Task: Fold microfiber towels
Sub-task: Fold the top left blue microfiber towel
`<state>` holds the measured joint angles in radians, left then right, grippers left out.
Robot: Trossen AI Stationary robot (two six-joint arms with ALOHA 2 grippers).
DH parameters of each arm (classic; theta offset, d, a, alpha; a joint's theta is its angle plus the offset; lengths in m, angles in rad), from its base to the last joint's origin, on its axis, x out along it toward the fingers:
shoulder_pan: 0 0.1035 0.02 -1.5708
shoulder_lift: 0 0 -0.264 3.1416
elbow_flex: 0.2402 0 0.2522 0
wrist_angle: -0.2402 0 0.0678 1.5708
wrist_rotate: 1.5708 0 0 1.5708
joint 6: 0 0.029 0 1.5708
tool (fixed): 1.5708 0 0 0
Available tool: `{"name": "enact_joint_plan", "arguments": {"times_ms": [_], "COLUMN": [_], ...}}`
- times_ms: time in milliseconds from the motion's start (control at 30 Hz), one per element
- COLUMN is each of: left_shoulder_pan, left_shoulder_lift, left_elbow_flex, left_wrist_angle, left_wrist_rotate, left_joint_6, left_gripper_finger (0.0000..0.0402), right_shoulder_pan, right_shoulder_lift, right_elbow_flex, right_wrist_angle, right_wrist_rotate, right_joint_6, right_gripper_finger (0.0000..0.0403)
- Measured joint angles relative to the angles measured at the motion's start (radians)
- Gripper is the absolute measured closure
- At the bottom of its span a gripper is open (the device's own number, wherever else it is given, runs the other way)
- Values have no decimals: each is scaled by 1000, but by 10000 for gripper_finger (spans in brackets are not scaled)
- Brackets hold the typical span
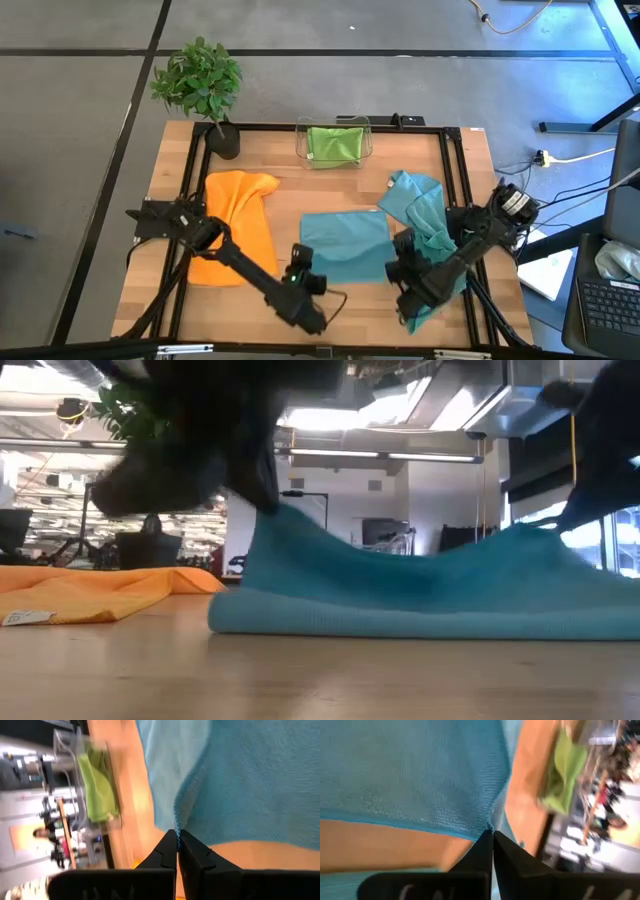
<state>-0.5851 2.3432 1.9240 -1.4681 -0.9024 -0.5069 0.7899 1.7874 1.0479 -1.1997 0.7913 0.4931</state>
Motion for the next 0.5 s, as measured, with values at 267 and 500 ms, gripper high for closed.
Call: {"name": "enact_joint_plan", "arguments": {"times_ms": [267, 500], "left_shoulder_pan": [87, 121], "left_shoulder_lift": [0, 0], "left_elbow_flex": [-107, -169], "left_wrist_angle": [56, 131], "left_wrist_rotate": [2, 7], "left_joint_6": [-48, -48], "left_gripper_finger": [401, 401], "right_shoulder_pan": [-86, -121], "right_shoulder_lift": [0, 0], "right_elbow_flex": [-146, -188], "right_wrist_angle": [83, 247], "right_wrist_rotate": [48, 47], "right_joint_6": [22, -76], "right_gripper_finger": [392, 389]}}
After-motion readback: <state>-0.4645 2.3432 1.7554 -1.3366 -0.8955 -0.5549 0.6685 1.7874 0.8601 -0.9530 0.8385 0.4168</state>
